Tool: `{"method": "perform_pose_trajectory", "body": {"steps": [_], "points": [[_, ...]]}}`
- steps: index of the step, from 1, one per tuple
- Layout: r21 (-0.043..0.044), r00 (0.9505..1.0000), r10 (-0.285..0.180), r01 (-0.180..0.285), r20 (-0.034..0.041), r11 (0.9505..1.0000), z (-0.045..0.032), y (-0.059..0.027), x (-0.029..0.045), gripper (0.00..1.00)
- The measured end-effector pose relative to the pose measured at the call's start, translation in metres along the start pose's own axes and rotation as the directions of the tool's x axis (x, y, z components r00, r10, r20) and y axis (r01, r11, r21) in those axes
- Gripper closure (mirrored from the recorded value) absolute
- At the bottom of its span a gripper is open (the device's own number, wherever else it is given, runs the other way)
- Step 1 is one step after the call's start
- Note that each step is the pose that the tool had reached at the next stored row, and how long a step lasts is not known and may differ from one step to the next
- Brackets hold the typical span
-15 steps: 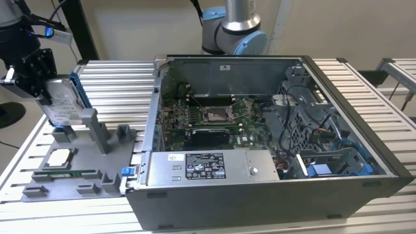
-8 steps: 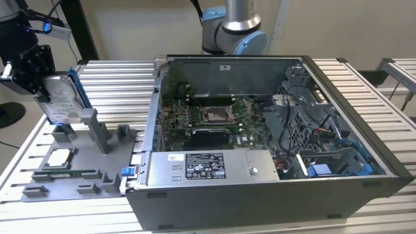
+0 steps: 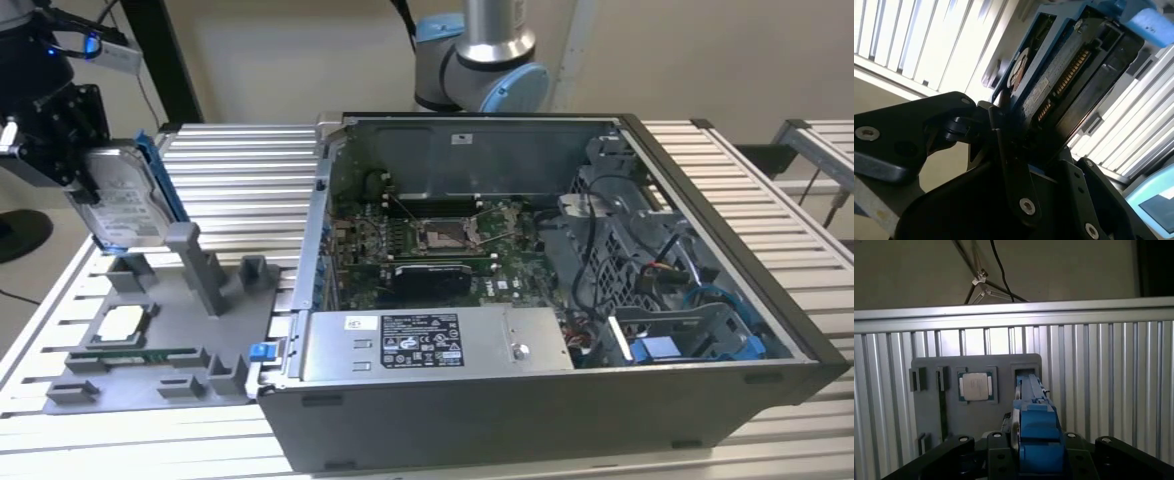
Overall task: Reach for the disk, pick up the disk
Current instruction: 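Pick up the disk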
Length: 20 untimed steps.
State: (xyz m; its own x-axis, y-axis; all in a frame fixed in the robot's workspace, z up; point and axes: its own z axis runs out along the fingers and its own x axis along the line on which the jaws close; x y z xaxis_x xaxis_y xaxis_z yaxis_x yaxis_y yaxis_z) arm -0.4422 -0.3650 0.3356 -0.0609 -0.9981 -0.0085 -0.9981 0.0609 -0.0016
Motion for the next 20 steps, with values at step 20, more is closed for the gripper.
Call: {"method": "perform_pose_trajectory", "body": {"steps": [20], "points": [[0.0001,1.0000,0.000,0.000,0.0000,1.0000,-0.0212,0.0000,-0.0002,1.00]]}}
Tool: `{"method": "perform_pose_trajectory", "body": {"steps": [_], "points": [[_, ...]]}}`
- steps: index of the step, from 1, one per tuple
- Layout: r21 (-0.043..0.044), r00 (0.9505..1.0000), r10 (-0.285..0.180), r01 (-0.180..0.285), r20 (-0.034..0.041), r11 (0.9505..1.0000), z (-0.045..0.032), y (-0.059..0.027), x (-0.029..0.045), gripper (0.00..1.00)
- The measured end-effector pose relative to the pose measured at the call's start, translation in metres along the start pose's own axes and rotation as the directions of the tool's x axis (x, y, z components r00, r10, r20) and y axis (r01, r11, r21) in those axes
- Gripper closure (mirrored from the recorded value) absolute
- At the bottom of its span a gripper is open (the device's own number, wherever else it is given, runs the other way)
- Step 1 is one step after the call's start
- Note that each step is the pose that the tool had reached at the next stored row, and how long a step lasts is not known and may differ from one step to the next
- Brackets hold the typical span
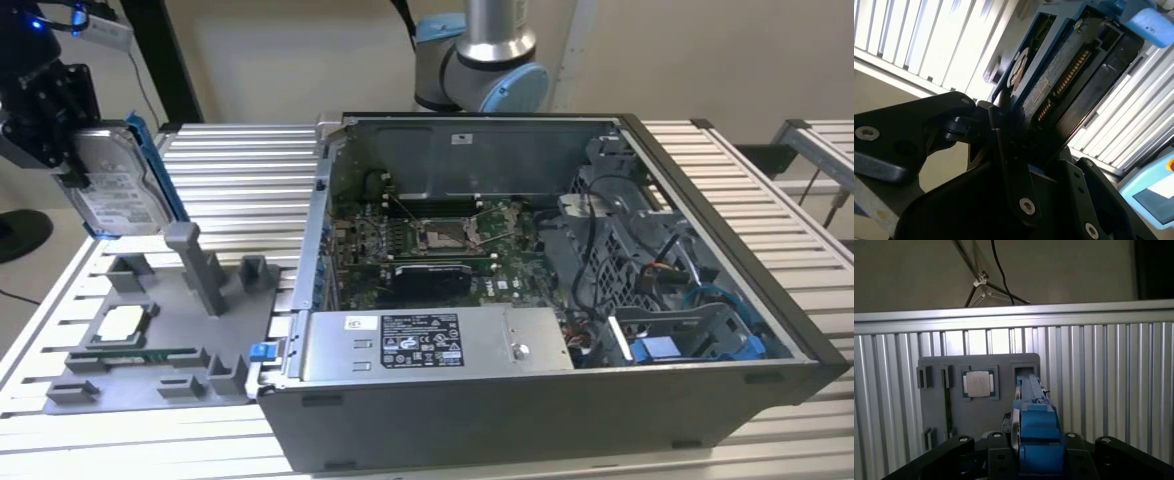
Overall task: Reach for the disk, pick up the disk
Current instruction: 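Pick up the disk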
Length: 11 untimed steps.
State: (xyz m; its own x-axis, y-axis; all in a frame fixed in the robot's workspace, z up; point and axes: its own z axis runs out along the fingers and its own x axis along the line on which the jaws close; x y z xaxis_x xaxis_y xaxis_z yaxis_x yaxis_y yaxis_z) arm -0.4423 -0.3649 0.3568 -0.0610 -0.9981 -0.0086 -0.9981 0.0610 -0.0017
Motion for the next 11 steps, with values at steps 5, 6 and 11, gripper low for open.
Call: {"method": "perform_pose_trajectory", "body": {"steps": [5,6,11], "points": [[0.0000,1.0000,0.000,0.000,0.0000,1.0000,-0.0045,0.0000,0.0000,1.00],[0.0000,1.0000,0.000,0.000,0.0000,1.0000,-0.0051,0.0000,0.0000,1.00],[-0.0001,1.0000,0.000,0.000,0.0000,1.0000,-0.0086,0.0000,-0.0001,1.00]]}}
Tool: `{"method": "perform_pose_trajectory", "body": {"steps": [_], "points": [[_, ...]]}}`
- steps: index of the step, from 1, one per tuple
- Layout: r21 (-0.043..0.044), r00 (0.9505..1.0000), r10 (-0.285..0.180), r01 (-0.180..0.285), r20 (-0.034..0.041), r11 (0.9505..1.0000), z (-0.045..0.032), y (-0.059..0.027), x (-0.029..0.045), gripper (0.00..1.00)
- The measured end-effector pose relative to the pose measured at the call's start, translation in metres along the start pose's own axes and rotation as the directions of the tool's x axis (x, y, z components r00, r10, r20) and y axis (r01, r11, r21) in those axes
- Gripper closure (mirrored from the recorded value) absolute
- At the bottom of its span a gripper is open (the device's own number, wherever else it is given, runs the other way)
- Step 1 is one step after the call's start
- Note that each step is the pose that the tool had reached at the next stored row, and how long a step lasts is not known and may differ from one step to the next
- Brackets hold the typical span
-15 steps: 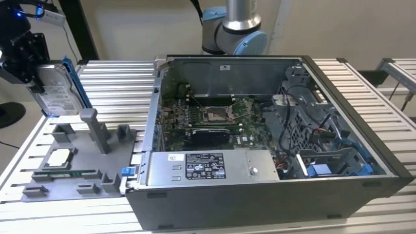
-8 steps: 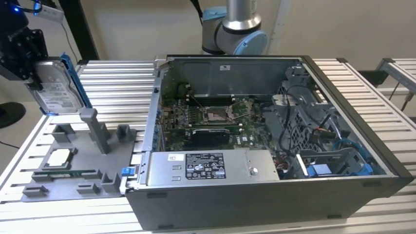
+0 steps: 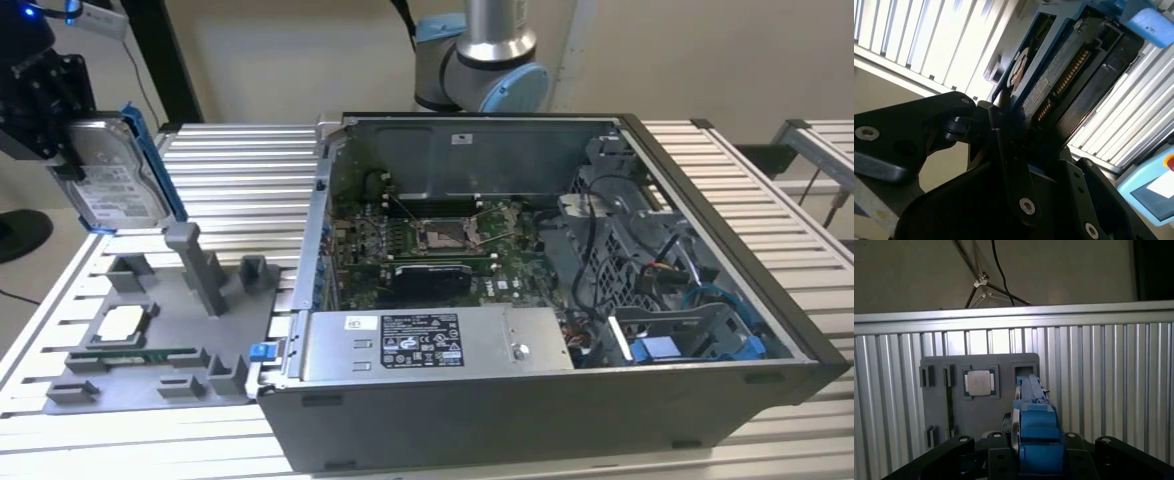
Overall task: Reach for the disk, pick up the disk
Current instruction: 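Pick up the disk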
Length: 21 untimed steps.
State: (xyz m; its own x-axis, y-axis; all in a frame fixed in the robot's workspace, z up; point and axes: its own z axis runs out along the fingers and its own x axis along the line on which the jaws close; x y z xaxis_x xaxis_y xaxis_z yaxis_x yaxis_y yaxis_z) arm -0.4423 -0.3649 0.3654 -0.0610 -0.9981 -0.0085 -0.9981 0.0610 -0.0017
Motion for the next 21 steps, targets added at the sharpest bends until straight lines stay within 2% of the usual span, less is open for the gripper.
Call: {"method": "perform_pose_trajectory", "body": {"steps": [21], "points": [[0.0000,1.0000,0.000,0.000,0.0000,1.0000,-0.0200,-0.0001,-0.0001,1.00]]}}
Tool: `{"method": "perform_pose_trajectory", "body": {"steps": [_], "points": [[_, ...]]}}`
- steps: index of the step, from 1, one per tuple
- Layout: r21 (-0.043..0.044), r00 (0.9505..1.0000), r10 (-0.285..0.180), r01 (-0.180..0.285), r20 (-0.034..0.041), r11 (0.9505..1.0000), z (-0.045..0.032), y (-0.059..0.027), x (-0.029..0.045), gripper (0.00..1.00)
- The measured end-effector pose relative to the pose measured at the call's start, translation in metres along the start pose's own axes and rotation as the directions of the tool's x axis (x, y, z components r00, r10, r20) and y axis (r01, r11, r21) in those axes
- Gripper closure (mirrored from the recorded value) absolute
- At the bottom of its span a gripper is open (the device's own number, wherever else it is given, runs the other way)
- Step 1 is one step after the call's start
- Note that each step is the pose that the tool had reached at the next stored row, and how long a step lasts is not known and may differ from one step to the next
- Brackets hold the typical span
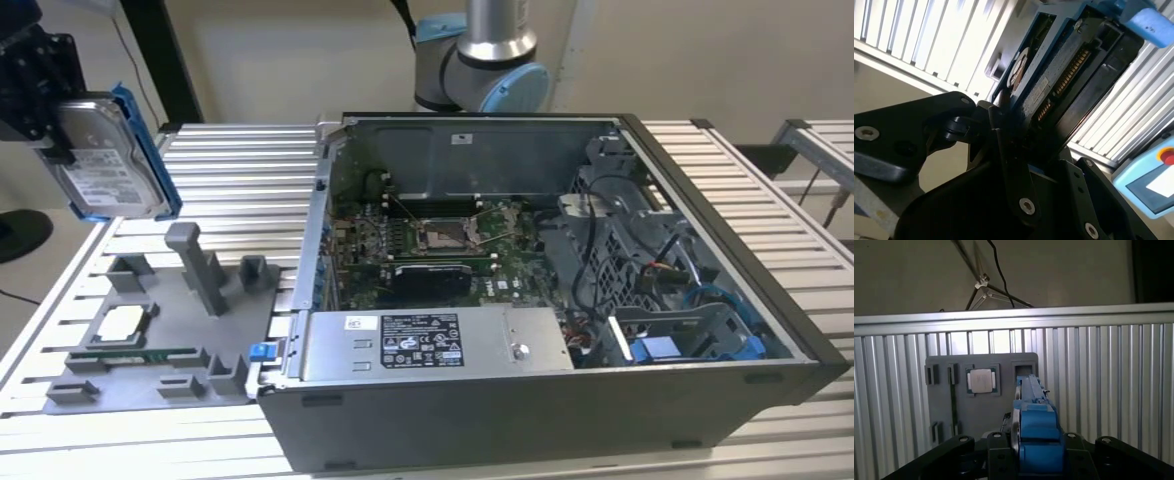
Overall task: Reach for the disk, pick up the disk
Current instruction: 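Pick up the disk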
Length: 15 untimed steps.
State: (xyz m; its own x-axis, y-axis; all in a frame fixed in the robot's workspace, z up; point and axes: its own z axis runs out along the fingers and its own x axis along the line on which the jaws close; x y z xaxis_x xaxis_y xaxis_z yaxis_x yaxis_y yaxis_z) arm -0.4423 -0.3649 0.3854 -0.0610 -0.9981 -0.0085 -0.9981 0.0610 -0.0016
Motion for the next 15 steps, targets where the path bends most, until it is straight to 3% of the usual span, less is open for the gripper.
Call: {"method": "perform_pose_trajectory", "body": {"steps": [15], "points": [[0.0001,1.0000,0.000,0.000,0.0001,1.0000,-0.0169,0.0000,-0.0001,1.00]]}}
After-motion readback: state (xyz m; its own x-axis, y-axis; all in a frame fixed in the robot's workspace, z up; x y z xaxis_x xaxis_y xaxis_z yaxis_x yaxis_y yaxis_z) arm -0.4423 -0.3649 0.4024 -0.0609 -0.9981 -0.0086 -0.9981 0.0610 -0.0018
